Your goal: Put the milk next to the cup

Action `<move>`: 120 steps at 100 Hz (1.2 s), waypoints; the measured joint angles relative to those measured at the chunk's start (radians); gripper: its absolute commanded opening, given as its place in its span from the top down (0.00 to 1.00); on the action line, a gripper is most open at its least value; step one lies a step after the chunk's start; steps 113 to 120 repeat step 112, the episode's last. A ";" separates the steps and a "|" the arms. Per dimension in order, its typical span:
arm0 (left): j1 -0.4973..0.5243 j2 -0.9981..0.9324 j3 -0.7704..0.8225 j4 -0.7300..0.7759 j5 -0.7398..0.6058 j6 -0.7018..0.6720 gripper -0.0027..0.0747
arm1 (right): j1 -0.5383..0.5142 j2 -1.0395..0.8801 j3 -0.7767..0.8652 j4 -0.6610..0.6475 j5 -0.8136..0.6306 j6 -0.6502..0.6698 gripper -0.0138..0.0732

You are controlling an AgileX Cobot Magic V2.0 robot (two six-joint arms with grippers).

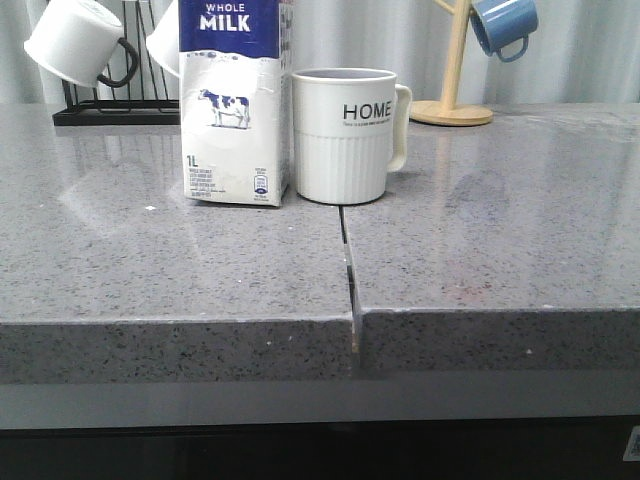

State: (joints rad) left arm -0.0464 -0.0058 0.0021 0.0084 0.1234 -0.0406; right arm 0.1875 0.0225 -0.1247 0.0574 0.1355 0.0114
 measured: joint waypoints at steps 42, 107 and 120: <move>0.000 0.000 0.000 0.000 0.000 -0.001 0.99 | -0.216 -0.033 0.152 -0.002 -0.076 0.007 0.92; 0.000 0.000 0.000 0.000 0.000 -0.003 0.99 | -0.216 -0.033 0.154 -0.023 -0.071 0.009 0.92; 0.000 0.000 0.000 0.000 0.000 -0.003 0.99 | -0.216 -0.033 0.154 -0.023 -0.070 0.009 0.92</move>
